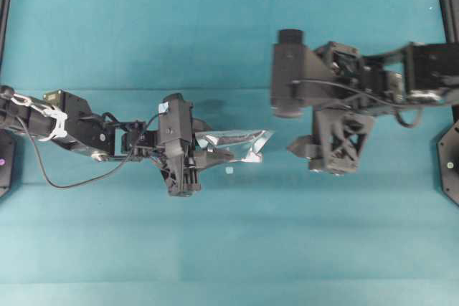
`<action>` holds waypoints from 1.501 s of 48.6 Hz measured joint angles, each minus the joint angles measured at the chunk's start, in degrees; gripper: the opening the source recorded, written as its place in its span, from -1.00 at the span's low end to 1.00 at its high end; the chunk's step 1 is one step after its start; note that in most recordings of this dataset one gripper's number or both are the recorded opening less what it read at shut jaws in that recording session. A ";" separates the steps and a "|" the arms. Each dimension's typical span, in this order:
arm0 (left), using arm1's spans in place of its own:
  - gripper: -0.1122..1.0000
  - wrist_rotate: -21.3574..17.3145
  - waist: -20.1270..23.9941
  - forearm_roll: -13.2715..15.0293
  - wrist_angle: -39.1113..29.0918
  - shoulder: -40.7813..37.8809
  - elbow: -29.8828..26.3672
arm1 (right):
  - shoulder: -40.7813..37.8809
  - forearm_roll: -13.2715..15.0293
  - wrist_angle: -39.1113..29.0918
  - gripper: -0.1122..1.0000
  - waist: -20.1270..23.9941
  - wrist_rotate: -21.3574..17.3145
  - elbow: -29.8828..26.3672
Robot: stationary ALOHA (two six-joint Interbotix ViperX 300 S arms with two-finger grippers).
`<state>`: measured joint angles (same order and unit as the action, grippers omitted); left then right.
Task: Hand over the silver zip bag and make it stand upright.
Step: 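Open the right gripper and withdraw it right, leaving the bag with the left gripper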
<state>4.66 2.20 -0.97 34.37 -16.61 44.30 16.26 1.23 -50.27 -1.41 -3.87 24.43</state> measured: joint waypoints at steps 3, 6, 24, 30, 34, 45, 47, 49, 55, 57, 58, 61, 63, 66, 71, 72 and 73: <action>-0.30 -0.09 0.09 -0.09 -0.09 0.09 0.00 | 1.41 0.00 1.49 0.83 0.18 -0.26 1.32; -0.30 -0.09 0.00 -0.09 -0.09 0.09 0.00 | 2.64 -0.09 3.08 0.83 0.18 -0.44 2.55; -0.30 -0.09 -0.09 -0.09 -0.44 0.09 0.09 | 9.76 -0.09 10.63 0.83 0.35 -1.76 9.05; -0.30 -0.09 -0.09 -0.09 -0.88 0.09 0.09 | 11.16 -0.09 10.99 0.83 0.35 -1.67 10.20; -0.30 -0.09 -0.09 -0.09 -1.14 0.18 0.00 | 11.60 -0.09 11.07 0.83 0.35 -1.76 10.90; -0.30 -0.09 -0.09 -0.09 -1.58 0.18 -0.09 | 11.95 -0.09 11.34 0.83 0.44 -1.76 11.60; -0.30 -0.09 -0.18 -0.09 -1.58 0.18 -0.09 | 11.87 -0.09 11.51 0.83 0.35 -1.76 11.69; -0.30 -0.09 -0.18 -0.09 -1.67 0.26 -0.09 | 11.95 -0.09 11.60 0.83 0.44 -1.76 11.69; -0.30 -0.09 -0.09 -0.09 -1.67 0.26 -0.09 | 11.87 -0.09 11.60 0.83 0.44 -1.76 11.87; -0.30 -0.09 -0.18 0.00 -1.76 0.26 -0.09 | 11.95 -0.09 11.69 0.83 0.44 -1.76 11.87; -0.30 -0.09 -0.09 -0.09 -1.76 0.26 -0.09 | 11.95 -0.09 11.69 0.83 0.44 -1.76 11.87; -0.30 -0.09 -0.18 -0.09 -1.76 0.26 -0.09 | 11.95 -0.09 11.60 0.83 0.53 -1.76 11.87; -0.30 -0.09 -0.18 -0.09 -1.76 0.26 -0.09 | 11.95 -0.09 11.60 0.83 0.53 -1.76 11.87; -0.30 -0.09 -0.18 -0.09 -1.76 0.26 -0.18 | 11.95 -0.09 11.69 0.83 0.53 -1.76 11.87; -0.30 -0.09 -0.18 -0.09 -1.85 0.26 -0.09 | 11.95 -0.09 11.78 0.83 0.62 -1.76 11.87; -0.30 -0.09 -0.18 -0.09 -1.85 0.26 -0.09 | 11.95 -0.09 11.95 0.83 0.62 -1.76 11.87; -0.30 -0.09 -0.18 -0.09 -1.76 0.26 -0.09 | 11.95 -0.09 12.04 0.83 0.62 -1.76 11.95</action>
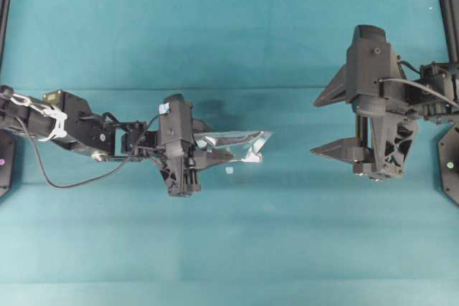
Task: Hand over the silver zip bag and make it stand upright.
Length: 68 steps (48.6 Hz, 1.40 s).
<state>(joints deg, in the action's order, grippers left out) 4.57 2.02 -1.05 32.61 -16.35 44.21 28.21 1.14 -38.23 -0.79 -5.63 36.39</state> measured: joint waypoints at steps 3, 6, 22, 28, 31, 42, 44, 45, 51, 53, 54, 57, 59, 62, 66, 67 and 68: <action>-0.30 0.00 0.00 0.00 0.00 0.00 0.00 | 0.00 0.00 0.53 0.83 -0.09 0.00 0.18; -0.30 -0.18 -0.09 0.00 -0.09 0.00 0.00 | 0.00 0.00 1.14 0.83 0.00 0.00 0.35; -0.30 -0.18 -0.18 0.00 -0.18 0.00 0.00 | 0.00 0.00 1.93 0.83 0.18 0.00 0.79; -0.30 -0.09 -0.18 0.00 -0.35 0.00 -0.09 | 0.00 0.00 1.93 0.83 0.09 -0.09 0.79; -0.30 -0.18 -0.18 0.00 -0.35 0.00 -0.09 | 0.00 0.00 1.93 0.83 0.09 -0.09 0.79; -0.30 -0.09 -0.18 0.09 -0.35 0.00 -0.09 | -0.09 0.00 1.93 0.83 0.18 -0.09 0.88; -0.30 -0.09 -0.18 0.00 -0.35 0.00 0.00 | 0.00 0.00 1.93 0.83 0.09 -0.09 0.88; -0.30 -0.09 -0.09 0.00 -0.44 0.00 -0.09 | 0.00 0.00 1.93 0.83 0.18 -0.09 0.97; -0.30 -0.09 -0.18 0.09 -0.44 0.00 -0.09 | 0.00 0.00 1.93 0.83 0.09 -0.09 0.97; -0.30 -0.18 -0.09 0.00 -0.44 0.00 -0.09 | 0.00 0.00 1.93 0.83 0.09 -0.09 0.97; -0.30 -0.09 -0.18 0.00 -0.44 0.00 -0.09 | 0.00 0.00 1.93 0.83 0.09 -0.09 0.97; -0.30 -0.09 -0.18 0.09 -0.44 0.00 -0.09 | 0.00 0.00 1.93 0.83 0.09 -0.09 0.97; -0.30 -0.09 -0.18 0.09 -0.44 0.00 0.00 | 0.00 0.00 1.93 0.83 0.09 -0.09 0.97; -0.30 -0.09 -0.18 0.00 -0.44 0.09 -0.09 | 0.00 0.00 1.93 0.83 0.09 -0.09 1.05; -0.30 -0.09 -0.09 0.09 -0.44 0.00 0.00 | 0.00 0.00 1.93 0.83 0.09 -0.09 1.14; -0.30 -0.09 -0.18 0.09 -0.44 0.00 -0.09 | 0.00 0.00 1.93 0.83 0.09 -0.09 1.14; -0.30 -0.09 -0.18 0.00 -0.44 0.09 -0.09 | 0.00 0.00 1.93 0.83 0.18 -0.09 1.14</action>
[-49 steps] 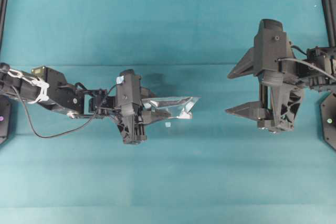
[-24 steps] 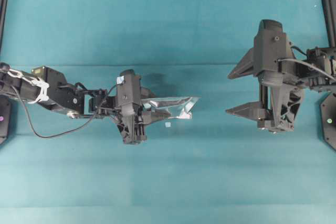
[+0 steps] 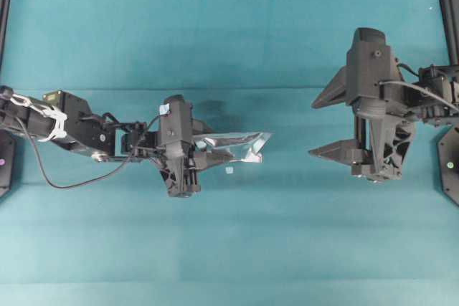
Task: Hand over the silver zip bag and make it stand upright.
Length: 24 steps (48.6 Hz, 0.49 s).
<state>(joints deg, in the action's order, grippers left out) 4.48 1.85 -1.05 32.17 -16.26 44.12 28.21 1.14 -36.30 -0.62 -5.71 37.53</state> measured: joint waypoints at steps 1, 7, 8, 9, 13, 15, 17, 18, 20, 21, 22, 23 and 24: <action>-0.30 0.00 0.00 0.00 -0.09 -0.09 0.09 | 0.00 0.00 0.00 0.83 0.00 0.00 0.09; -0.30 0.00 0.00 0.00 0.00 0.00 0.00 | 0.00 0.00 0.09 0.83 0.00 0.00 0.09; -0.30 0.00 0.00 0.00 -0.09 0.00 0.09 | 0.00 0.00 0.00 0.83 0.00 0.00 0.09; -0.30 0.00 0.00 0.00 0.00 0.00 0.00 | 0.00 0.00 0.00 0.83 -0.09 0.00 0.09; -0.30 0.00 0.00 0.00 0.00 0.00 0.09 | 0.00 0.00 0.09 0.83 0.00 0.00 0.09; -0.30 0.00 0.00 0.00 -0.09 0.00 0.00 | 0.00 0.00 0.00 0.83 0.00 0.00 0.09; -0.30 0.00 0.00 0.00 -0.09 0.00 0.09 | 0.00 0.00 0.09 0.83 -0.09 0.00 0.18; -0.30 0.00 0.00 0.00 -0.09 0.00 0.00 | 0.00 0.00 0.09 0.83 -0.09 0.00 0.26; -0.30 0.00 0.00 0.09 -0.09 0.00 0.00 | 0.00 -0.09 0.09 0.83 0.00 -0.18 0.35; -0.30 0.00 0.00 0.00 -0.09 -0.09 0.00 | 0.00 0.00 0.00 0.83 0.00 -0.35 0.44; -0.30 0.00 0.00 0.00 -0.09 0.00 0.00 | 0.00 0.00 0.09 0.83 0.00 -0.44 0.44; -0.30 0.00 0.00 0.09 -0.09 0.00 0.09 | 0.00 0.00 0.09 0.83 0.00 -0.62 0.53; -0.30 -0.09 0.00 0.00 -0.09 -0.09 0.00 | 0.00 0.00 0.09 0.83 0.00 -0.62 0.53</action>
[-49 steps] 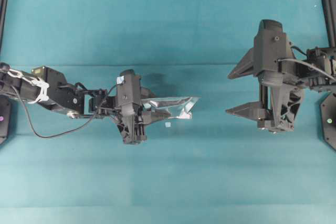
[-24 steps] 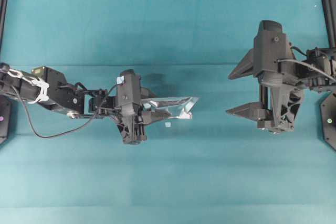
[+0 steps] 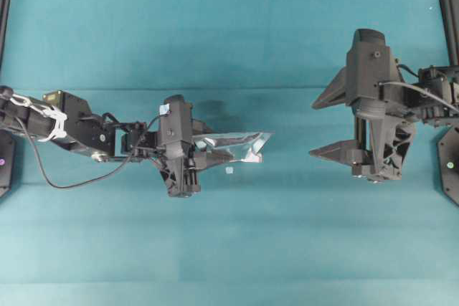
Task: Hand over the silver zip bag and make it stand upright.
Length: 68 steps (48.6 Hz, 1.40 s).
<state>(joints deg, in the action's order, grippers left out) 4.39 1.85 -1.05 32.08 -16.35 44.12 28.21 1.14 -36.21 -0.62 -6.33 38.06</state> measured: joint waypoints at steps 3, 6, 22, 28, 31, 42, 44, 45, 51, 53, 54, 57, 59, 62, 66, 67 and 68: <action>-0.30 0.09 0.00 0.00 0.00 0.09 0.09 | 0.00 0.00 0.09 0.83 0.00 -0.18 0.09; -0.30 0.09 0.00 0.00 0.00 0.09 0.09 | 0.09 0.00 0.35 0.83 0.09 -0.26 0.26; -0.30 0.09 0.00 0.00 0.00 0.09 0.00 | 0.00 -0.09 1.76 0.83 0.09 -0.44 0.62; -0.30 0.09 -0.09 0.00 0.00 0.09 0.00 | 0.00 -0.09 1.76 0.83 0.09 -0.53 0.62; -0.30 0.09 -0.09 0.00 0.00 0.09 0.00 | 0.00 0.00 1.76 0.83 0.09 -0.62 0.62; -0.30 0.00 -0.09 0.00 -0.35 0.00 0.00 | 0.00 -0.09 1.85 0.83 0.09 -0.62 0.79; -0.30 0.09 -0.09 0.09 -0.35 0.09 0.00 | 0.00 -0.09 1.85 0.83 0.09 -0.62 0.79; -0.30 0.09 -0.18 0.09 -0.35 0.09 0.00 | 0.00 0.00 1.85 0.83 0.09 -0.62 0.79; -0.30 0.09 -0.18 0.00 -0.44 0.09 0.00 | 0.09 0.00 1.85 0.83 0.09 -0.62 0.79; -0.30 0.09 -0.09 0.00 -0.53 0.18 0.00 | 0.00 -0.09 1.85 0.83 0.09 -0.62 0.79; -0.30 0.09 -0.18 0.09 -0.44 0.09 0.00 | 0.00 -0.09 1.85 0.83 0.09 -0.62 0.79; -0.30 0.09 -0.09 0.00 -0.53 0.18 0.00 | 0.00 -0.09 1.85 0.83 0.09 -0.62 0.79; -0.30 0.09 -0.18 0.00 -0.53 0.18 0.00 | 0.00 -0.09 1.76 0.83 0.09 -0.62 0.79; -0.30 0.09 -0.18 0.00 -0.53 0.18 0.00 | 0.00 0.00 1.85 0.83 0.09 -0.62 0.79; -0.30 0.09 -0.18 0.00 -0.53 0.18 0.00 | 0.09 -0.09 1.85 0.83 0.09 -0.62 0.70; -0.30 0.09 -0.18 0.00 -0.53 0.18 0.00 | 0.00 -0.09 1.85 0.83 0.09 -0.62 0.79; -0.30 0.09 -0.18 0.00 -0.44 0.18 0.00 | 0.00 -0.09 1.85 0.83 0.09 -0.62 0.79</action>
<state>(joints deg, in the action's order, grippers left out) 4.48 1.67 -1.05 31.64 -16.17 44.12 28.21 1.05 -34.37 -0.53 -6.94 38.85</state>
